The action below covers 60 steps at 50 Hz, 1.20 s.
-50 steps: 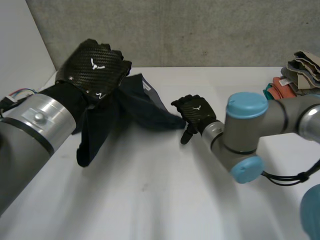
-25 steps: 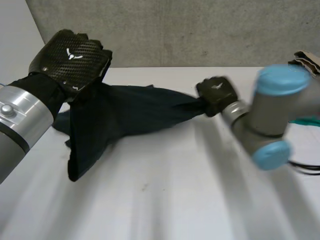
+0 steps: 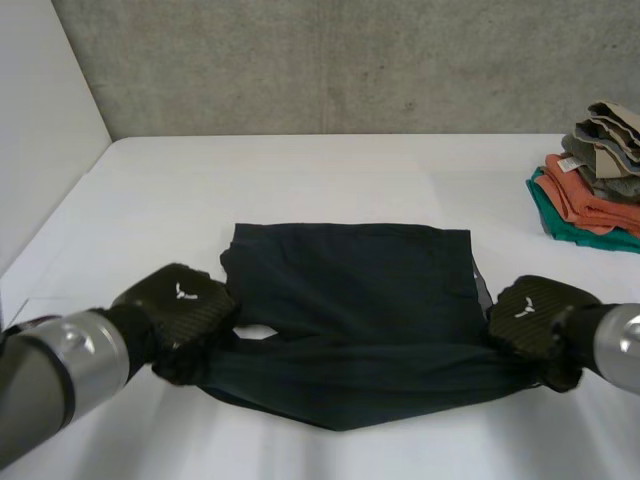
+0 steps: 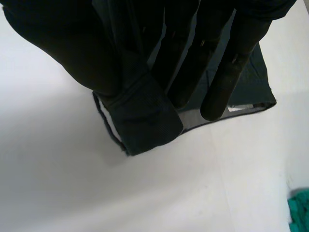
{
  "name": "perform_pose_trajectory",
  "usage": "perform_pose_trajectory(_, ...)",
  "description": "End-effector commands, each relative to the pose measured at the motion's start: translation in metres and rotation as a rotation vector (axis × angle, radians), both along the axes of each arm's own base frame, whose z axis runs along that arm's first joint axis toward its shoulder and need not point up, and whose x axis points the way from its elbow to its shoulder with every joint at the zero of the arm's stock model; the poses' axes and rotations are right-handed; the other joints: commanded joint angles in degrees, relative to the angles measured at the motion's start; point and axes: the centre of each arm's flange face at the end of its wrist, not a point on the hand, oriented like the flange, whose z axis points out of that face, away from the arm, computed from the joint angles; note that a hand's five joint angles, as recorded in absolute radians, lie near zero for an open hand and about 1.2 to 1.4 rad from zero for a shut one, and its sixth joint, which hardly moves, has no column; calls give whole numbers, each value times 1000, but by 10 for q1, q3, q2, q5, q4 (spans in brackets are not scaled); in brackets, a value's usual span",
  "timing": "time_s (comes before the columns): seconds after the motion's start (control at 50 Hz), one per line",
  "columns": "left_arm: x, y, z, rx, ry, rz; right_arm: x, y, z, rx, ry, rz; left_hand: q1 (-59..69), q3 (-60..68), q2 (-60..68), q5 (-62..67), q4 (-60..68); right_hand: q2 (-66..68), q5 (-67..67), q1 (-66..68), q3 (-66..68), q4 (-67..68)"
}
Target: Fold the laundry.
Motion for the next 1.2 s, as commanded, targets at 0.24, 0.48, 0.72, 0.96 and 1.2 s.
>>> perform_pose_trajectory(0.24,-35,-160,191,-1037,346,141,84,-151,131,-778,-634,-199,133,116,114,126,113,126,126,165,121,115)
perform_pose_trajectory(0.48,-24,-157,266,-1265,620,227,103,-147,175,-1091,-895,-52,133,116,114,126,113,126,126,165,121,115)
perform_pose_trajectory(0.72,-32,-183,119,-836,420,246,113,-160,82,-843,-752,-48,133,116,114,126,113,126,126,165,121,115)
perform_pose_trajectory(0.96,-43,-139,-53,-452,161,138,93,-130,-65,-433,-354,-73,133,116,114,126,113,126,126,165,121,115)
perform_pose_trajectory(1.2,-7,-18,-28,-75,-88,41,25,-27,-23,-84,-15,-54,133,116,114,126,113,126,126,165,121,115)
